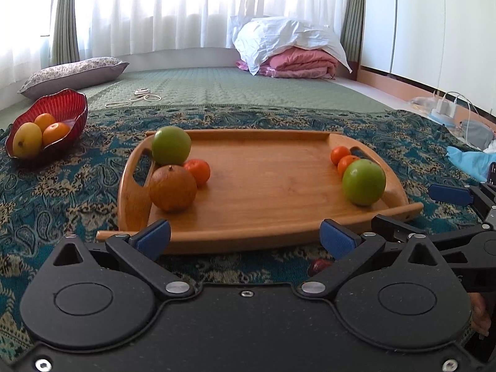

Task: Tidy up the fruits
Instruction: 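Move both grippers back toward the dates beside the tray, then close the left gripper on a date while the right gripper closes on another date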

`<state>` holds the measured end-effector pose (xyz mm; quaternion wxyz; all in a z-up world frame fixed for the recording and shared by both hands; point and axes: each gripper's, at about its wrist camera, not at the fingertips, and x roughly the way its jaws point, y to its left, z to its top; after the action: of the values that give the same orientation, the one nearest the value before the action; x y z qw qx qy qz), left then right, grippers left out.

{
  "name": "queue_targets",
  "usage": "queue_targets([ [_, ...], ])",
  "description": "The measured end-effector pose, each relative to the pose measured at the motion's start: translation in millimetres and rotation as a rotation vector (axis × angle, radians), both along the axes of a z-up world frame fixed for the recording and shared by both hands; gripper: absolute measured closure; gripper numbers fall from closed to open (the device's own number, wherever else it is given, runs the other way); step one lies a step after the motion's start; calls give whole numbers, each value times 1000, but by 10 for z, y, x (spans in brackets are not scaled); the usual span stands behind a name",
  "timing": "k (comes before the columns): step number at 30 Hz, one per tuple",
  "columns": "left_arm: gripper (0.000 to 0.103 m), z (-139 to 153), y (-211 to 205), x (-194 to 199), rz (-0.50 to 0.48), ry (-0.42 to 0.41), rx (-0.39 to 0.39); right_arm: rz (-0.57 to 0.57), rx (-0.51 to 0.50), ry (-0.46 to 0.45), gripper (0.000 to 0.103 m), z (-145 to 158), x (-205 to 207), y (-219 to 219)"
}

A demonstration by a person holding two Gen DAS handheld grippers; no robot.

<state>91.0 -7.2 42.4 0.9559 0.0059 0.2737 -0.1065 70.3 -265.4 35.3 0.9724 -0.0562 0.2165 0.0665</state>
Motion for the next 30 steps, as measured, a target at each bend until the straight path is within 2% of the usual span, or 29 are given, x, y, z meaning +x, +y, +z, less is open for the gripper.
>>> queue_targets([
  [7,0,-124,-104,-27,-45,34,34,61,-113,15,0,-123,-69,98],
  [13,2,-199,-182,-12,-75,67,28,106,-140,26,0,-178,-108,180],
  [24,15,-278,-239,46,-106,120,-15,131,-125,68,0,-222,-59,178],
  [30,26,-275,-288,42,-136,121,-27,141,-105,102,5,-242,-39,190],
])
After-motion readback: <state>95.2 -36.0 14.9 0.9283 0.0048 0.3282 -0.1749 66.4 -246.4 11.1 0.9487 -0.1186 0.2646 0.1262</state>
